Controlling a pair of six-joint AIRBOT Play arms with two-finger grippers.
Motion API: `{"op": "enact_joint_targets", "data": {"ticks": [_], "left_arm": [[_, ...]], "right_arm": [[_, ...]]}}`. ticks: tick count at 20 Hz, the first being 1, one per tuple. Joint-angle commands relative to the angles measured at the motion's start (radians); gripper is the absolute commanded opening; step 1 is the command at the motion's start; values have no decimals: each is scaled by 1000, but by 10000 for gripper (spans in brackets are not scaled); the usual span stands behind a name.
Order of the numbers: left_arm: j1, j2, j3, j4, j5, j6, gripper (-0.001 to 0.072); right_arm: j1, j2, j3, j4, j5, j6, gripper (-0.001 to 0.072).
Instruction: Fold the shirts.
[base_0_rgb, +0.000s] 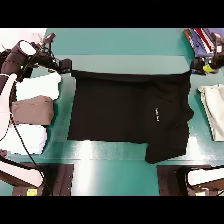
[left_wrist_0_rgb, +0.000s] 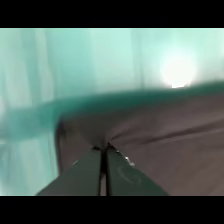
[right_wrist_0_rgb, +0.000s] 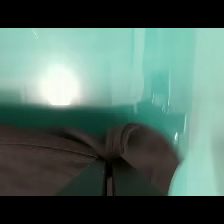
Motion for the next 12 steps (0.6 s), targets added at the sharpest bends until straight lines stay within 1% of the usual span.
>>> {"op": "enact_joint_targets", "data": {"ticks": [1,5,7,8,9,10,11,12], "left_arm": [[-17,-5,-42,68,-126,3,22],[-70,-5,-156,72,-108,2,23],[-74,-5,-178,76,-100,-31,26],[-72,-5,-178,91,-101,-54,66],[-72,-3,-178,95,-109,-54,330],[-72,0,-178,97,-127,-60,455],[-72,11,-179,101,-146,-61,457],[-72,32,-180,121,-161,-61,457]], "right_arm": [[-17,108,-222,-2,-19,-2,12],[-7,233,-483,-1,-126,-2,13],[-7,268,-552,0,-148,-2,14],[-8,280,-572,0,-151,-2,14],[-13,292,-589,8,-151,-1,50],[-19,299,-595,10,-137,-1,280],[-30,309,-594,10,-111,-1,396],[-43,327,-594,8,-88,-1,396]]}}
